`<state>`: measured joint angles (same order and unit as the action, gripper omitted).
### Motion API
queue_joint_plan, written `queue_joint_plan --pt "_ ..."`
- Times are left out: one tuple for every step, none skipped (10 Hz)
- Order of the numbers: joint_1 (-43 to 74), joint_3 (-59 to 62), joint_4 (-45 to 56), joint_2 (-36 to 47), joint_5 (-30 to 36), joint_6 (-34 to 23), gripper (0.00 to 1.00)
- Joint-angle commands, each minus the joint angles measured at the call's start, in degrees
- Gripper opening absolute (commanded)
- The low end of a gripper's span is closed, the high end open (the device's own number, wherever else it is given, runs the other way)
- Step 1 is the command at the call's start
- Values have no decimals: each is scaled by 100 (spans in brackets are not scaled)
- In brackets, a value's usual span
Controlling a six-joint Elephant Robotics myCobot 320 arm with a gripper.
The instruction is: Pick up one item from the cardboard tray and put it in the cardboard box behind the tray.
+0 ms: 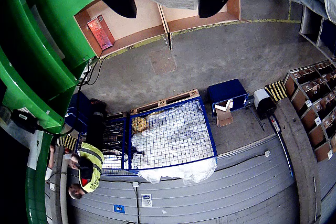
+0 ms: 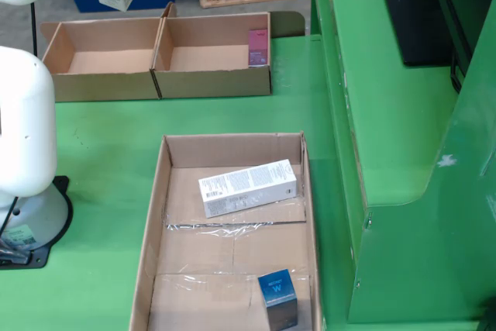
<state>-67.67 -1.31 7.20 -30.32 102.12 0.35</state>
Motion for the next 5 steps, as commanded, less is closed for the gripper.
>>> queue_joint_plan --pt "-59 131 -325 55 -224 -147 0" --pt "-138 131 -435 12 -377 -198 0" --pt "-160 131 -517 -38 -472 -315 0" --pt "-160 132 -517 -38 -471 -314 0" --pt "-260 130 -795 -151 -811 -473 0"
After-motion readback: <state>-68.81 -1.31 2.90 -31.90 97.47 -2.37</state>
